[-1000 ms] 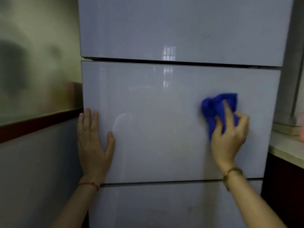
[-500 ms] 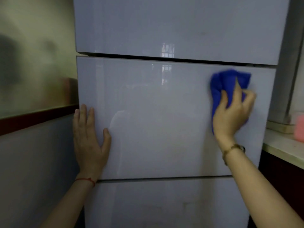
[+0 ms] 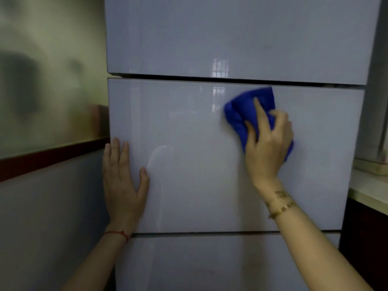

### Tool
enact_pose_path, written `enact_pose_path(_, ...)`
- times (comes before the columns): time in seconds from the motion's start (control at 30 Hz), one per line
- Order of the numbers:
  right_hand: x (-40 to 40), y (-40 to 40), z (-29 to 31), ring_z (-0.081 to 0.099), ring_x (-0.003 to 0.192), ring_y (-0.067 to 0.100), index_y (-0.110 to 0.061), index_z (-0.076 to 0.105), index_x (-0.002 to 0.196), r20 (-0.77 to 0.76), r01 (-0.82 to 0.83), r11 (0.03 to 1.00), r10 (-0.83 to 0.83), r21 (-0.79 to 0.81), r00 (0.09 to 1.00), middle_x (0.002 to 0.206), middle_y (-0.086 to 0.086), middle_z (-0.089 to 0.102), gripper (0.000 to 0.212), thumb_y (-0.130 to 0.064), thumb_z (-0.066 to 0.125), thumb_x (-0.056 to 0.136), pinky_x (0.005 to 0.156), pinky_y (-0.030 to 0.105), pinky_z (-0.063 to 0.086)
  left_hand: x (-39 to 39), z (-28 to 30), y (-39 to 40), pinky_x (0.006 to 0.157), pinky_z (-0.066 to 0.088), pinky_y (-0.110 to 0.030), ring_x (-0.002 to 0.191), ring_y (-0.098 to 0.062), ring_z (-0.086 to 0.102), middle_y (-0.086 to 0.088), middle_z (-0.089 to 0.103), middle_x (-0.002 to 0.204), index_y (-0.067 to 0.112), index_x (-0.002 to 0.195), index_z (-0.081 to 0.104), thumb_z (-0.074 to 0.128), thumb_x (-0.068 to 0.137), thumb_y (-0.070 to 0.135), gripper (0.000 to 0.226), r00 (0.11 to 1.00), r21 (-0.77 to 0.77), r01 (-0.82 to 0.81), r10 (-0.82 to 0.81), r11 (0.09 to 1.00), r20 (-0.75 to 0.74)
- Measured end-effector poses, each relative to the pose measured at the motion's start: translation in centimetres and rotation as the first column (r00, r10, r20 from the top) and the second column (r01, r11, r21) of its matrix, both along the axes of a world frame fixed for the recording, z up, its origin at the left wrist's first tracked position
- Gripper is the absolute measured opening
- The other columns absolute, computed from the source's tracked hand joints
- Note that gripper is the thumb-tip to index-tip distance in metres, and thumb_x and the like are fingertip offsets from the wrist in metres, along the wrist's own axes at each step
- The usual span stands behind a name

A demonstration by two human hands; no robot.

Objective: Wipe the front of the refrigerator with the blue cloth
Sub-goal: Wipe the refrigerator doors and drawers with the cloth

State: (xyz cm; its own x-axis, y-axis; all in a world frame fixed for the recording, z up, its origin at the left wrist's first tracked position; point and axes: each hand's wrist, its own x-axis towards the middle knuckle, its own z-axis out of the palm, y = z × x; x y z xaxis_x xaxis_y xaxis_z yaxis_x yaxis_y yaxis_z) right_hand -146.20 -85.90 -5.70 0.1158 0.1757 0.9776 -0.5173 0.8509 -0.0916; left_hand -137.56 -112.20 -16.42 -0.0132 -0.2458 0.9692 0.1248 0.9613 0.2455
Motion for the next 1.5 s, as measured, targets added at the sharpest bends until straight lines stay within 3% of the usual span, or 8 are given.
enact_pose_path(0.13, 1.6, -6.2, -2.7, 0.054, 0.081, 0.030, -0.025, 0.054, 0.135, -0.145, 0.048, 0.951, -0.003, 0.306, 0.989, 0.113, 0.010, 0.059, 0.041, -0.021, 0.059, 0.095, 0.076, 0.040, 0.045, 0.1, 0.0, -0.3, 0.128, 0.016, -0.036, 0.154, -0.027, 0.015, -0.011, 0.020, 0.164, 0.003, 0.153, 0.028, 0.046, 0.098, 0.025, 0.062, 1.000, -0.010, 0.006, -0.006, 1.000, -0.004)
enact_pose_path(0.27, 1.5, -3.8, -9.2, 0.052, 0.074, 0.026, -0.025, 0.055, 0.134, -0.283, 0.149, 0.729, 0.064, 0.668, 0.957, 0.113, 0.007, 0.051, 0.045, -0.004, 0.052, 0.093, 0.067, 0.039, 0.045, 0.1, 0.0, -0.5, 0.128, 0.013, -0.033, 0.154, -0.027, 0.015, -0.011, 0.020, 0.164, 0.004, 0.153, 0.028, 0.046, 0.098, 0.026, 0.062, 1.000, -0.028, 0.000, 0.000, 1.000, 0.009)
enact_pose_path(0.37, 0.2, -0.2, -6.5, 0.056, 0.075, 0.030, -0.028, 0.052, 0.135, -0.249, 0.143, 0.795, 0.011, 0.590, 0.968, 0.111, 0.009, 0.049, 0.045, -0.013, 0.059, 0.094, 0.072, 0.041, 0.043, 0.1, 0.0, -0.4, 0.128, 0.013, -0.033, 0.155, -0.026, 0.014, -0.010, 0.020, 0.164, 0.004, 0.153, 0.029, 0.045, 0.099, 0.026, 0.061, 1.000, -0.009, 0.005, -0.005, 1.000, 0.009)
enact_pose_path(0.5, 0.8, -3.0, 1.9, 0.056, 0.083, 0.032, -0.027, 0.054, 0.134, -0.108, 0.056, 0.975, -0.033, 0.214, 0.994, 0.108, 0.013, 0.060, 0.034, -0.030, 0.048, 0.101, 0.072, 0.039, 0.043, 0.1, 0.0, -0.2, 0.128, 0.016, -0.037, 0.155, -0.026, 0.013, -0.009, 0.019, 0.165, 0.005, 0.153, 0.028, 0.045, 0.099, 0.026, 0.061, 1.000, -0.003, 0.010, -0.010, 1.000, 0.016)
enact_pose_path(0.57, 1.9, -6.6, 2.8, 0.058, 0.081, 0.032, -0.025, 0.056, 0.132, -0.135, 0.059, 0.970, -0.028, 0.234, 0.990, 0.109, 0.013, 0.063, 0.034, -0.032, 0.052, 0.099, 0.071, 0.038, 0.045, 0.1, 0.1, -0.3, 0.128, 0.015, -0.036, 0.155, -0.025, 0.012, -0.006, 0.016, 0.165, 0.006, 0.154, 0.027, 0.046, 0.098, 0.027, 0.063, 0.999, 0.005, 0.023, -0.024, 1.000, 0.026)
enact_pose_path(0.83, 2.4, -5.9, -12.6, 0.050, 0.083, 0.025, -0.024, 0.054, 0.135, -0.188, 0.046, 0.763, 0.100, 0.644, 0.977, 0.115, 0.005, 0.050, 0.044, -0.011, 0.059, 0.094, 0.071, 0.040, 0.043, 0.6, -0.2, -0.6, 0.129, 0.012, -0.038, 0.155, -0.027, 0.011, -0.011, 0.016, 0.165, 0.003, 0.154, 0.025, 0.045, 0.101, 0.024, 0.060, 0.998, -0.021, 0.050, -0.049, 0.999, 0.047)
enact_pose_path(1.1, 3.3, -0.1, -14.7, 0.052, 0.086, 0.029, -0.014, 0.057, 0.132, 0.041, -0.150, 0.941, 0.145, 0.302, 0.989, 0.107, 0.010, 0.044, 0.037, -0.008, 0.059, 0.096, 0.079, 0.043, 0.051, 4.0, -10.6, 0.9, 0.128, 0.013, -0.047, 0.153, -0.027, 0.018, -0.013, 0.029, 0.159, -0.004, 0.148, 0.036, 0.049, 0.097, 0.014, 0.055, 0.985, -0.014, 0.081, -0.078, 0.997, 0.151)
enact_pose_path(1.5, 4.0, -2.9, -28.2, 0.054, 0.079, 0.025, -0.026, 0.050, 0.136, 0.032, -0.052, 0.863, 0.042, 0.503, 0.999, 0.109, 0.007, 0.046, 0.058, -0.003, 0.069, 0.086, 0.078, 0.038, 0.044, 3.7, -25.1, 2.8, 0.128, 0.012, -0.043, 0.154, -0.017, 0.010, -0.015, 0.026, 0.156, 0.006, 0.146, 0.034, 0.060, 0.089, 0.007, 0.062, 0.967, 0.033, 0.050, -0.057, 0.998, 0.250)
